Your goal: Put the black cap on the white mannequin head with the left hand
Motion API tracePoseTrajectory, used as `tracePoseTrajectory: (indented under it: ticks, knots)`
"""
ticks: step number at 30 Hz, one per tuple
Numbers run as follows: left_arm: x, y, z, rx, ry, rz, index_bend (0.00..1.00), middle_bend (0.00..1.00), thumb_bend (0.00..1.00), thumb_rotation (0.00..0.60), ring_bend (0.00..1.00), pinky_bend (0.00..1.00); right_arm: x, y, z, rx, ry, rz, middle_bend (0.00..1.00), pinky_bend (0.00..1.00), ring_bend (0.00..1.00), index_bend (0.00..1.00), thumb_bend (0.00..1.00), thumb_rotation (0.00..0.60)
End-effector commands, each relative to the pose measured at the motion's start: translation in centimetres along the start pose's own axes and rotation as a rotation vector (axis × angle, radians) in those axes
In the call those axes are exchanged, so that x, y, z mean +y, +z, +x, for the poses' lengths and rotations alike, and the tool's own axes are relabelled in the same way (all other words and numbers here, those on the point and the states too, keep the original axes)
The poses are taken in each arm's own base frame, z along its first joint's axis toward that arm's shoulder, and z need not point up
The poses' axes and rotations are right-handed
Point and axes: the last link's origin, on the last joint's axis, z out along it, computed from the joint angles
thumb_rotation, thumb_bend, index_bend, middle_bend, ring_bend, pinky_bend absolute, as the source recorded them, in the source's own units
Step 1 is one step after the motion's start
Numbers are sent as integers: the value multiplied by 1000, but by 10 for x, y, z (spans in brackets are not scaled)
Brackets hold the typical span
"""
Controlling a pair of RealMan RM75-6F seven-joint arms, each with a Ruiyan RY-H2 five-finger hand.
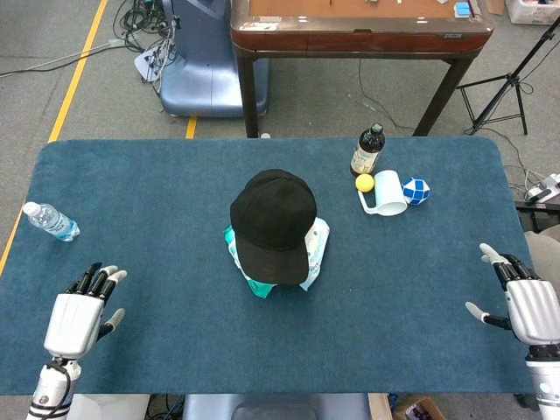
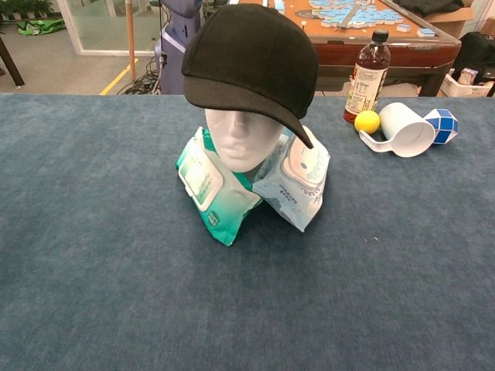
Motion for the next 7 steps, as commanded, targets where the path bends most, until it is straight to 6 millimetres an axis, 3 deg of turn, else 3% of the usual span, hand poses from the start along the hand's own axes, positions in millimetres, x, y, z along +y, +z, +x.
tracePoseTrajectory:
  ticks: [1,7]
  knots:
    - [-10,-21,-1,-54,-18,24,319,290,130,600,209,516,-2,1,-3,-7,-4,2,292,386,213,107,0,600]
    - [-27,-41,-11,-126,-39,56,336,290,130,600,209,502,-6,3,-8,-29,-24,9,292,386,213,107,0,600]
